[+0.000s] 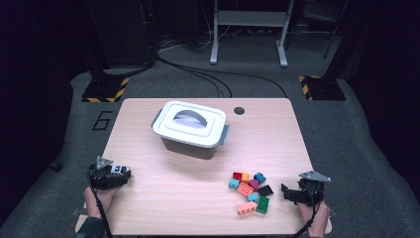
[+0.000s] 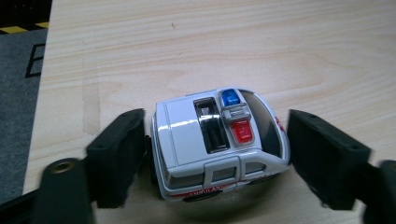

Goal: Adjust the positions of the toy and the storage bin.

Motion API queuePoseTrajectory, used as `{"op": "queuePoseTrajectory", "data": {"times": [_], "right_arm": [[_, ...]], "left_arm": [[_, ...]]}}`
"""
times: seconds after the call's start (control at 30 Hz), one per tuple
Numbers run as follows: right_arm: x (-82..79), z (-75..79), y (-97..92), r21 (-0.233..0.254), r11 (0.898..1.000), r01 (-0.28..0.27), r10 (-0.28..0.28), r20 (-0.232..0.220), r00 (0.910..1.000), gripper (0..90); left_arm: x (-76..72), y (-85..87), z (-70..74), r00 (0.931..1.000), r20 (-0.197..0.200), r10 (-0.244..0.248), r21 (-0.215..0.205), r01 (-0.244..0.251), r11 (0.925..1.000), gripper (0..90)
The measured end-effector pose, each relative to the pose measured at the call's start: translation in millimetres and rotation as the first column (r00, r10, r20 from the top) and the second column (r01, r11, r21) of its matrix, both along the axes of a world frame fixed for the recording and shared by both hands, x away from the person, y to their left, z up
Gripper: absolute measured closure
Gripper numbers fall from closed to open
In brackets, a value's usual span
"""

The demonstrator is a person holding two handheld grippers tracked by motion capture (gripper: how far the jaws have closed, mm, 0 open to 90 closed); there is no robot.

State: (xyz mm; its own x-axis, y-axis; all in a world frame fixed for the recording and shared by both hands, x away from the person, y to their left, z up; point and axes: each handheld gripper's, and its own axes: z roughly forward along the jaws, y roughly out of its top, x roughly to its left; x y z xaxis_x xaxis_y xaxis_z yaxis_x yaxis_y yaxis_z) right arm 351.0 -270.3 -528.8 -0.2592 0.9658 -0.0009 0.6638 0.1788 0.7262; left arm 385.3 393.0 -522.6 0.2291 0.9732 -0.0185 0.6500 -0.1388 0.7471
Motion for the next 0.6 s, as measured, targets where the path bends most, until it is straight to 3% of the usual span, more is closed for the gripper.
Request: {"op": "queuePoseTrajectory", "data": {"times": [0.2, 0.33, 0.4, 0.6], "right_arm": [[0.0, 0.0, 0.0, 0.000, 1.000, 0.000, 0.000, 0.000, 1.0000, 4.7], [0.0, 0.0, 0.0, 0.000, 1.000, 0.000, 0.000, 0.000, 1.0000, 4.8], [0.0, 0.0, 0.0, 0.000, 1.000, 0.000, 0.000, 0.000, 1.0000, 4.8], [0.0, 0.0, -0.1, 0.001, 1.000, 0.001, -0.001, 0.000, 1.0000, 4.9]], "left_arm": [[-7.1, 0.4, 13.6, 0.9997, 0.026, 0.003, 0.001, -0.003, 1.0000, 6.9], [-11.8, -5.8, 34.7, 0.9975, 0.054, -0.046, 0.005, 0.046, 0.9990, 4.9], [-12.1, -7.9, 40.3, 0.9970, 0.038, -0.067, 0.004, 0.067, 0.9977, 4.5], [-2.2, -30.3, 63.3, 0.9859, 0.048, -0.160, -0.011, 0.161, 0.9869, 1.6]]}}
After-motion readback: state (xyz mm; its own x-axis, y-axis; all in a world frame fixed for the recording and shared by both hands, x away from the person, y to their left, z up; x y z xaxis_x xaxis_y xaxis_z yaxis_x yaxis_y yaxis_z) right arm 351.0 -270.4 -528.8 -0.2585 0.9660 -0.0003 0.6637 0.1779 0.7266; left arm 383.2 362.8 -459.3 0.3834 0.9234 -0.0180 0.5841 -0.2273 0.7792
